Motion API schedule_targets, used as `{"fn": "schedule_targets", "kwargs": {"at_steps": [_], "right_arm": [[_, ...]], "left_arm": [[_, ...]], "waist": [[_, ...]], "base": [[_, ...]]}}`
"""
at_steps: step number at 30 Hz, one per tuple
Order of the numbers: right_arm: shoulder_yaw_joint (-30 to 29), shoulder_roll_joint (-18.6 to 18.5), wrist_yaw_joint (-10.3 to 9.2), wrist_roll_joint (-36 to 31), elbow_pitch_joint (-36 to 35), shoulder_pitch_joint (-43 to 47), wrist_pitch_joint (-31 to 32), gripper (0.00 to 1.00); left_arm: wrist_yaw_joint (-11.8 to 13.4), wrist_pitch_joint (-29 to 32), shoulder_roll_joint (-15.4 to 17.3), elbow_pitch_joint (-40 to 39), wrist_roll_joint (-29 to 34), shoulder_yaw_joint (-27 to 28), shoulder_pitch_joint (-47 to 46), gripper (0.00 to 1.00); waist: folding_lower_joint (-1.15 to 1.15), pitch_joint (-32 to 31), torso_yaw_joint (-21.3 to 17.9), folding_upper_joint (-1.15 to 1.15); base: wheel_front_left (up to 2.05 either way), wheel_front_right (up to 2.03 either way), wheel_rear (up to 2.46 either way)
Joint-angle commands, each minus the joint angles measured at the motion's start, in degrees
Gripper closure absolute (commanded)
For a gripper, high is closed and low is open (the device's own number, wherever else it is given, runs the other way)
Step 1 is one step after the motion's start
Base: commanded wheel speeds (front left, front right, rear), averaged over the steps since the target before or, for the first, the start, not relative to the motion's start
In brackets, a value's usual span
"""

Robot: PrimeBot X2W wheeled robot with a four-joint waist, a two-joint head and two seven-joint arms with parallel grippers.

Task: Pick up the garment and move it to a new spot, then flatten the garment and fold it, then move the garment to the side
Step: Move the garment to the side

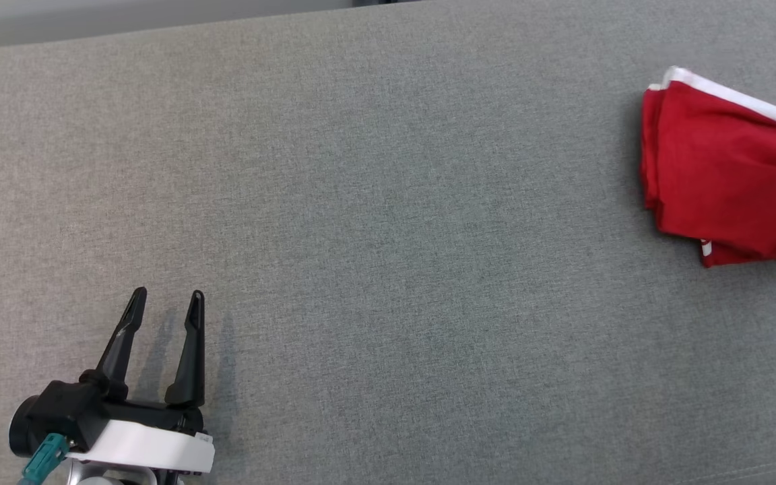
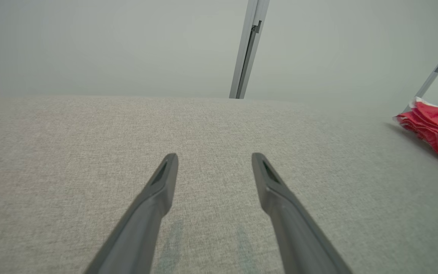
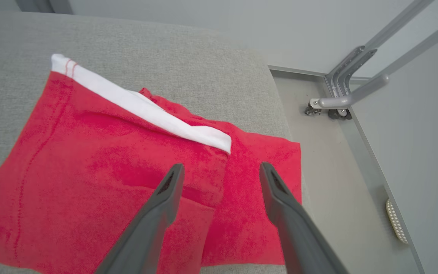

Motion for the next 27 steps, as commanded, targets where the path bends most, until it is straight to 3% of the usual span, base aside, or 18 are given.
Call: {"fn": "schedule_targets", "kwargs": {"at_steps": [1,8,18,22,27], "right_arm": [[0.4,-0.1,0.01,-1.6,-1.2,1.0,-1.0,0.0],[-1.1,1.4,0.0,-4.2,-12.9,7.0,-12.5,0.0],[0.5,9.1,0.0,-4.9,-30.8,26.9,-30.5,0.0],[-0.4,15.7,0.0,-6.5,-31.0,37.0,-39.7,0.0],[-2.4,21.4,0.0,-9.7,-28.3,43.7,-42.7,0.0]], "left_arm": [[-0.1,0.0,0.2,0.0,-0.3,0.3,0.3,0.0],[-0.1,0.0,-1.1,0.2,-0.6,2.9,1.2,0.0],[0.8,0.0,-3.4,2.6,0.7,10.0,5.0,0.0],[1.5,0.0,-3.9,3.3,2.0,11.7,7.1,0.0],[1.0,0.0,-4.0,4.7,2.5,11.0,8.9,0.0]], "waist": [[0.0,-0.1,-0.1,0.0],[0.0,-3.9,0.5,0.0],[0.0,-13.1,3.4,0.0],[0.0,-16.2,5.0,0.0],[0.0,-17.9,6.5,0.0]], "base": [[0.0,0.0,0.0],[0.0,0.0,0.0],[0.0,0.0,0.0],[0.0,0.0,0.0],[0.0,0.0,0.0]]}}
